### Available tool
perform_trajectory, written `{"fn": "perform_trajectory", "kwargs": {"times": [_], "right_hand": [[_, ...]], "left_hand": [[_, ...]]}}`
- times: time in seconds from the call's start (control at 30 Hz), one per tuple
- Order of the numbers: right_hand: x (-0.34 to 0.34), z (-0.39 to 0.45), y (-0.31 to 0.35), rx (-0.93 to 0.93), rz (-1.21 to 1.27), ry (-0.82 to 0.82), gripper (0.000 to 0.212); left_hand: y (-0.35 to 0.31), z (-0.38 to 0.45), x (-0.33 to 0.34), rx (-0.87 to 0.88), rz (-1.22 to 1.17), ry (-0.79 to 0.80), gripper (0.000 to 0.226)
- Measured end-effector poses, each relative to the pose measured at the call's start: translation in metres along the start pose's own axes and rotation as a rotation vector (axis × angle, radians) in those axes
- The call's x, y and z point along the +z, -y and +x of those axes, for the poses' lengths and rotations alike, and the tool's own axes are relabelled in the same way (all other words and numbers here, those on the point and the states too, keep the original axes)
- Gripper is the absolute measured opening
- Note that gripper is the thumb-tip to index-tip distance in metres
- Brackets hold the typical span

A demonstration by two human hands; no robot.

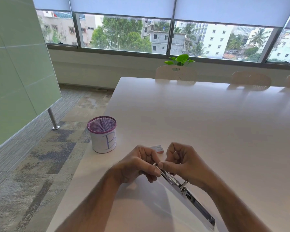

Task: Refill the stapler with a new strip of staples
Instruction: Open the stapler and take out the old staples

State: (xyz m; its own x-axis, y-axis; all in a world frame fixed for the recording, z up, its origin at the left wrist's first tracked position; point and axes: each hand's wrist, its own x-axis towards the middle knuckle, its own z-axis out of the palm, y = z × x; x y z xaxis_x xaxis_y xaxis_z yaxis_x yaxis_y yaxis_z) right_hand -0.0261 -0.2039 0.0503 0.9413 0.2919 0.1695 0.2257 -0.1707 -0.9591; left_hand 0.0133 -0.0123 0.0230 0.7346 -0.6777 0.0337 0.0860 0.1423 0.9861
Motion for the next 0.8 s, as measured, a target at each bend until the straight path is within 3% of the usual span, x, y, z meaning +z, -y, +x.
{"fn": "perform_trajectory", "kwargs": {"times": [0.57, 0.73, 0.8], "right_hand": [[-0.012, -0.005, 0.009, 0.249, 0.204, 0.112, 0.025], [-0.013, -0.005, 0.013, 0.409, 0.342, 0.195, 0.03], [-0.017, -0.005, 0.013, 0.416, 0.399, 0.231, 0.044]], "left_hand": [[0.003, 0.002, -0.006, 0.05, -0.082, 0.031, 0.021], [0.003, 0.003, -0.008, 0.072, -0.112, -0.03, 0.021], [0.003, 0.003, -0.009, 0.08, -0.102, -0.071, 0.021]]}}
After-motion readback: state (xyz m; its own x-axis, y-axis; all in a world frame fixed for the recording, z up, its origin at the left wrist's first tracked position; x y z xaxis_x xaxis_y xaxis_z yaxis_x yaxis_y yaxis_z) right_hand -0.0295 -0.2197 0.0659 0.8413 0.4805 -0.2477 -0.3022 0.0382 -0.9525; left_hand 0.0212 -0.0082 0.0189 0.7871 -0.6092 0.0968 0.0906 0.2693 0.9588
